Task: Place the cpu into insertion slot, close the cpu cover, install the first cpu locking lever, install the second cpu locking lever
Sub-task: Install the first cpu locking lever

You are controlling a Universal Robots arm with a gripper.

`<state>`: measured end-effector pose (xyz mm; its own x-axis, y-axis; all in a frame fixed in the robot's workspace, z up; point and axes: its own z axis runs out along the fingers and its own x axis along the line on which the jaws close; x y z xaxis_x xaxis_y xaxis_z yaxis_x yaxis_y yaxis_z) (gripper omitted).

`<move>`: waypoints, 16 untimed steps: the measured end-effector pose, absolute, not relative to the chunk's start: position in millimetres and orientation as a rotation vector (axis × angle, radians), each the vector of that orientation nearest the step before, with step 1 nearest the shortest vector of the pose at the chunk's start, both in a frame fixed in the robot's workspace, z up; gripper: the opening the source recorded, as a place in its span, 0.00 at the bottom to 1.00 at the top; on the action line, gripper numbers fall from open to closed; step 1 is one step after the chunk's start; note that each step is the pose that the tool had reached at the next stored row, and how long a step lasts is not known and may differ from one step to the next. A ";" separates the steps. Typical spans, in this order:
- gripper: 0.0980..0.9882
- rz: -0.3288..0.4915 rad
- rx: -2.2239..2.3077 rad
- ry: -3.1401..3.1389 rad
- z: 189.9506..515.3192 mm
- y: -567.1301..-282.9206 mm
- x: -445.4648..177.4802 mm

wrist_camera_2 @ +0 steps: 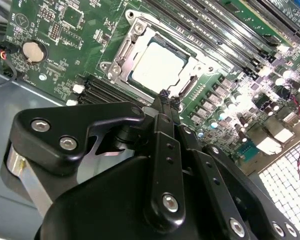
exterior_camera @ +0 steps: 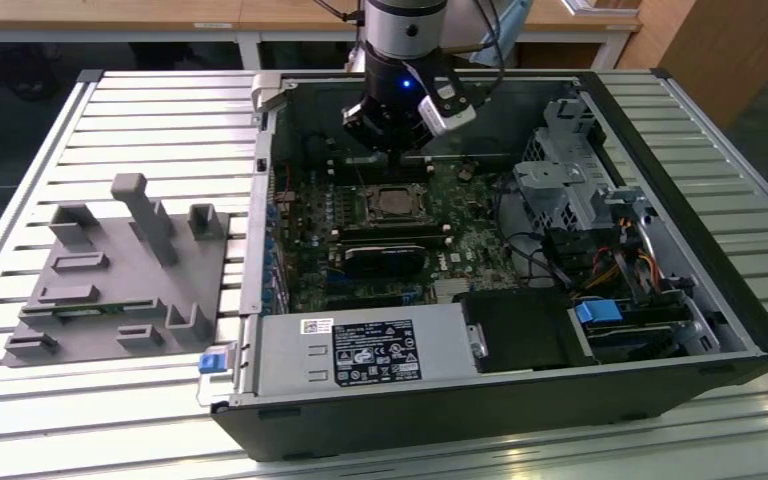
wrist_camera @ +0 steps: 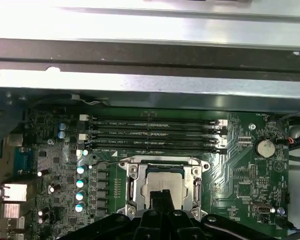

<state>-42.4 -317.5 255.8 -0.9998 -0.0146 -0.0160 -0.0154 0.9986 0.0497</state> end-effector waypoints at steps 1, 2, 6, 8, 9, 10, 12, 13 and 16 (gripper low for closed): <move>0.01 0.078 -0.023 3.125 255.8 -317.5 -42.7; 0.01 0.078 -0.023 3.125 255.8 -317.5 -43.3; 0.01 0.078 -0.024 3.124 255.7 -317.5 -49.9; 0.01 0.078 -0.023 3.123 255.7 -317.5 -53.7; 0.01 0.078 -0.023 3.122 255.7 -317.5 -54.9; 0.01 0.078 -0.023 3.122 255.6 -317.5 -56.0; 0.01 0.078 -0.024 3.119 255.6 -317.5 -59.1; 0.01 0.078 -0.024 3.118 255.6 -317.5 -60.3; 0.01 0.077 -0.024 3.115 255.6 -317.5 -64.7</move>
<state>-64.7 -317.5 255.6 -0.9996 -0.0145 -0.0261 -0.0158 0.9986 0.0495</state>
